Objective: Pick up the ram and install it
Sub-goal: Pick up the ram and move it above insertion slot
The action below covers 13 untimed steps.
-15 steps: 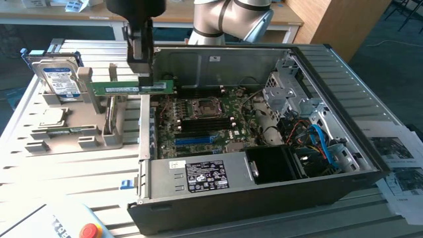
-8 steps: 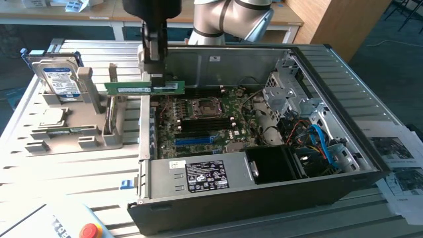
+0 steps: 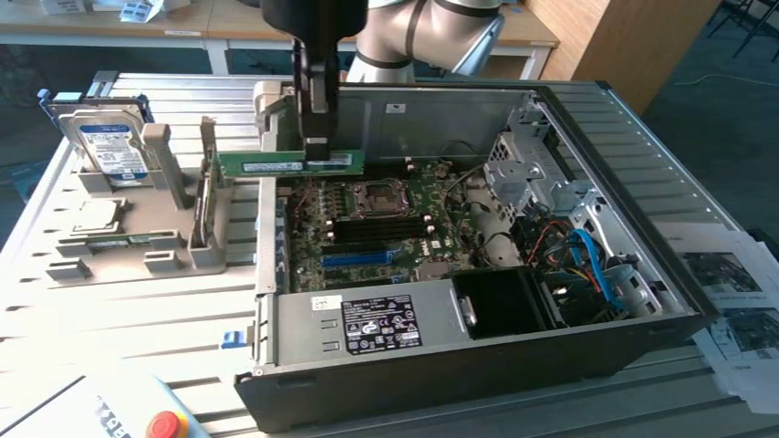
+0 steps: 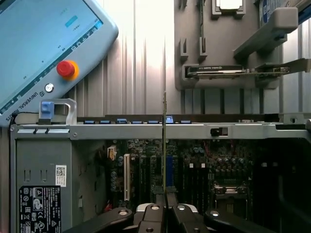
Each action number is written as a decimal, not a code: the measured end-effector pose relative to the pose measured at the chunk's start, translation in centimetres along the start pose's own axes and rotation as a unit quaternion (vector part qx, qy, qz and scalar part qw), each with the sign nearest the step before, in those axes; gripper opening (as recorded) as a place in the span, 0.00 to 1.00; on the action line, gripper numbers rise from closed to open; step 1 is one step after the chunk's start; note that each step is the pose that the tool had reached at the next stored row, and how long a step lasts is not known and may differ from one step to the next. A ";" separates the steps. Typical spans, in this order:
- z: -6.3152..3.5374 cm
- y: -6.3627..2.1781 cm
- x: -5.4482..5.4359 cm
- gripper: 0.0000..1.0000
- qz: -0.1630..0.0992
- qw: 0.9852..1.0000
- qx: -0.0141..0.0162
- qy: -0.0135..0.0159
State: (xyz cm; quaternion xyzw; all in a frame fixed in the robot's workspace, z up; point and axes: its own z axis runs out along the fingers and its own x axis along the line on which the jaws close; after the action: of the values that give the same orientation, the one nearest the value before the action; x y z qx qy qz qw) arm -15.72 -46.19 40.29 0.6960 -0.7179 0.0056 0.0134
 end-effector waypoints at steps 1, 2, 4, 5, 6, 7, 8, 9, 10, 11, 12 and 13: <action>0.00 -0.29 0.0 0.12 0.000 1.000 0.000 0.000; 0.00 -0.58 0.0 0.12 0.000 1.000 0.000 0.000; -0.01 -1.17 0.1 0.12 0.000 1.000 0.000 0.000; -0.02 -1.48 0.1 0.12 0.000 1.000 0.000 0.000; -0.02 -1.76 0.1 0.12 0.000 1.000 0.000 0.000; -0.02 -2.04 0.1 0.12 0.000 1.000 0.000 0.000; -0.02 -2.32 0.1 0.12 0.000 1.000 0.000 0.000; -0.02 -2.59 0.2 0.12 0.000 1.000 0.000 0.000; -0.03 -2.87 0.2 0.12 0.000 1.000 0.000 0.000; -0.03 -3.14 0.2 0.12 0.000 1.000 0.000 0.000; -0.03 -3.42 0.2 0.12 0.000 1.000 0.000 0.000; -0.03 -3.68 0.2 0.12 0.000 1.000 0.000 0.000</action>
State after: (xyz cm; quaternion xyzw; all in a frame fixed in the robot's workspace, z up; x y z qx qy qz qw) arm -12.04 -46.53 40.29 0.6961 -0.7178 0.0056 0.0134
